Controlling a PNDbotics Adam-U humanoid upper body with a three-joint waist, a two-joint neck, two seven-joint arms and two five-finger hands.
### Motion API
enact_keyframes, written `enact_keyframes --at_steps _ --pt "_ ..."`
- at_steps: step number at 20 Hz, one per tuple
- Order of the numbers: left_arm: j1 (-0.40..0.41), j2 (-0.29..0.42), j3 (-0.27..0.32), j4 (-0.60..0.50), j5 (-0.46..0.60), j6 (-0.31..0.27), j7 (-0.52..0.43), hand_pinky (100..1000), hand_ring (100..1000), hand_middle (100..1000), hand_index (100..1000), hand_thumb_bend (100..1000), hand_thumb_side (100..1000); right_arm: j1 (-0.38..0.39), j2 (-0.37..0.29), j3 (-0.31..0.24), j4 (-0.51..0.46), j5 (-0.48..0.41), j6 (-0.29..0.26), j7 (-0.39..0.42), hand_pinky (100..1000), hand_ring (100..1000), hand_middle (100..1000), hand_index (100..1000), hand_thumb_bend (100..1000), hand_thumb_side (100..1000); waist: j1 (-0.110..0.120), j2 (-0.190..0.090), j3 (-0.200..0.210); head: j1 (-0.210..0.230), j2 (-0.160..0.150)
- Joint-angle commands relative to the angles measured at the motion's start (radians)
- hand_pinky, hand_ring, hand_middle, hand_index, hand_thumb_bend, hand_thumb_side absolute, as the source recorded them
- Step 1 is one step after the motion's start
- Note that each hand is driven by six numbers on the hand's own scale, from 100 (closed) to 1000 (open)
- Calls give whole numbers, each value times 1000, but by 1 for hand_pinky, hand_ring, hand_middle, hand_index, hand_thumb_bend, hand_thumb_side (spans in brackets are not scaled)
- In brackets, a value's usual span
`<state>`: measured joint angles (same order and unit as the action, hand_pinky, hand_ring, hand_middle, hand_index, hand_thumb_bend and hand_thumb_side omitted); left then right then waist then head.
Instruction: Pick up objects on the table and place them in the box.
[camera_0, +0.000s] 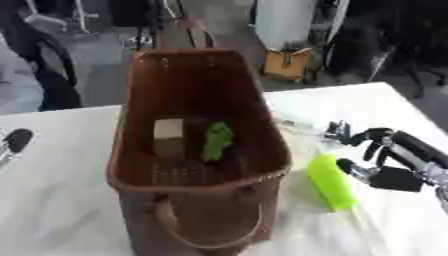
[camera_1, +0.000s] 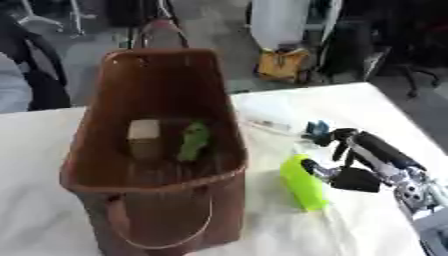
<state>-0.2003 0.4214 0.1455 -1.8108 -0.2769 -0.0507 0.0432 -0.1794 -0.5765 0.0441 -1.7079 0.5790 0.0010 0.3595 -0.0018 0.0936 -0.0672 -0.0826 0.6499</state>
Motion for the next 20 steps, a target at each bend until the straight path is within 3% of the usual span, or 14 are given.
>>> enact_keyframes --at_steps 1,20 --pt "-9 29 6 -14 5 -1 0 672 633 651 790 744 482 -10 -30 -9 -9 3 1 -1 518 608 740 824 435 743 -1 -12 1 0 -9" --pt "-9 29 4 -15 5 -3 -1 672 633 651 790 747 485 -7 -28 -4 1 7 2 7 518 609 740 826 435 747 -2 -13 4 3 -8"
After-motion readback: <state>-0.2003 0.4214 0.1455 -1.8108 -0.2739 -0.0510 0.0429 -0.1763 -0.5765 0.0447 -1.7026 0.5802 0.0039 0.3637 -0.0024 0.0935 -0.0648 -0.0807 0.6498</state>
